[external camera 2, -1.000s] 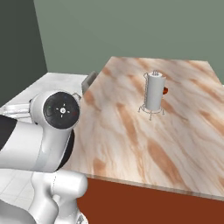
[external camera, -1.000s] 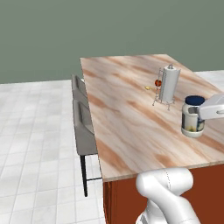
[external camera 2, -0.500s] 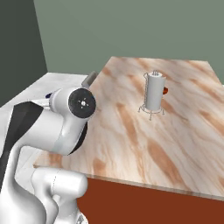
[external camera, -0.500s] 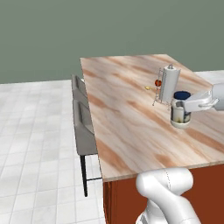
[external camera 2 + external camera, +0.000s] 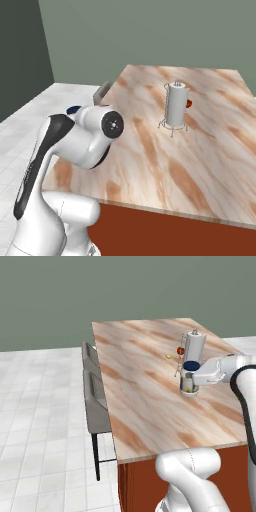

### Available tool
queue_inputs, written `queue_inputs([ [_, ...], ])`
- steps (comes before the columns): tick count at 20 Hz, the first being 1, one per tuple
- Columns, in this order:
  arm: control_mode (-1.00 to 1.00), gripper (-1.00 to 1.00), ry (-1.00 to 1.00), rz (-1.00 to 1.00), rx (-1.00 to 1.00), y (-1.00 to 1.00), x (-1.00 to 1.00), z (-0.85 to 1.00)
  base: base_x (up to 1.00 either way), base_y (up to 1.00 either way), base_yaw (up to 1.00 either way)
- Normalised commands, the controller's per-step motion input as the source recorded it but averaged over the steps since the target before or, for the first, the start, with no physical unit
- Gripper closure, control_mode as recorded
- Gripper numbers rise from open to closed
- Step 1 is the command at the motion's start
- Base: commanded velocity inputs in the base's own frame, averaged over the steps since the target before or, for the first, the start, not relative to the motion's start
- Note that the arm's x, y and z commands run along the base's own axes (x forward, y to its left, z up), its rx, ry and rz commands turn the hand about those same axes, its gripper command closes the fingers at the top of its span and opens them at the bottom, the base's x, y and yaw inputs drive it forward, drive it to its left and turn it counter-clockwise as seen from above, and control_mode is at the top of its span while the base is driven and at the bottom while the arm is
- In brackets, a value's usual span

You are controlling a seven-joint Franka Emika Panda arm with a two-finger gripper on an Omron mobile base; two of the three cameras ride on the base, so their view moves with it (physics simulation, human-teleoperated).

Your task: Move the mustard and mayonnaise from the cabinet to the dining counter.

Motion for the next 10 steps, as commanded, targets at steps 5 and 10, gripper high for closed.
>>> queue_inputs([
  [5,-1.0,1.0,0.0,0.03,0.0,0.11,0.83,-0.3,0.0,0.0,0.0],
  [10,-1.0,1.0,0.0,0.0,0.0,0.05,0.78,-0.27,0.0,0.0,0.0],
])
